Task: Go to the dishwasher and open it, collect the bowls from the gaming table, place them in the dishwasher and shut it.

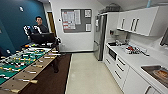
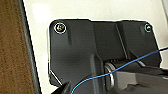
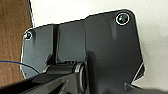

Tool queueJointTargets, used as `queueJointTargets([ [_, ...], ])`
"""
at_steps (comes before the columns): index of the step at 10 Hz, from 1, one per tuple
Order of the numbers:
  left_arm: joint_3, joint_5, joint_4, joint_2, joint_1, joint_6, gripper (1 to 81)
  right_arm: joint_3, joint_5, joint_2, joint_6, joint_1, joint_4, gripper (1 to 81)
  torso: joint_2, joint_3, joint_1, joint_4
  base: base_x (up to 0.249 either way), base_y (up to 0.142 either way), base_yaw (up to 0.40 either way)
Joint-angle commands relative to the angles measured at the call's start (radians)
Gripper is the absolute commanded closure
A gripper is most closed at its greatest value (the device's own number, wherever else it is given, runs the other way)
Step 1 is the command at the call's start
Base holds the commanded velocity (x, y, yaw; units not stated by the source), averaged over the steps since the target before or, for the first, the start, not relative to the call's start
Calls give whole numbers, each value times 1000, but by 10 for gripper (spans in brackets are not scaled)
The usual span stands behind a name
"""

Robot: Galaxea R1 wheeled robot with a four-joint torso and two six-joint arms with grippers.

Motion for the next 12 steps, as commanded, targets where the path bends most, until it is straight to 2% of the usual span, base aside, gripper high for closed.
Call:
queueJointTargets([
  [1,-17,52,4,-12,-49,11,10,5,-52,12,3,40,-7,10,0,0,0,0,0,0,321],
  [12,-51,52,6,-11,-52,13,10,5,-57,12,2,43,-5,10,0,0,0,0,0,0,321],
])
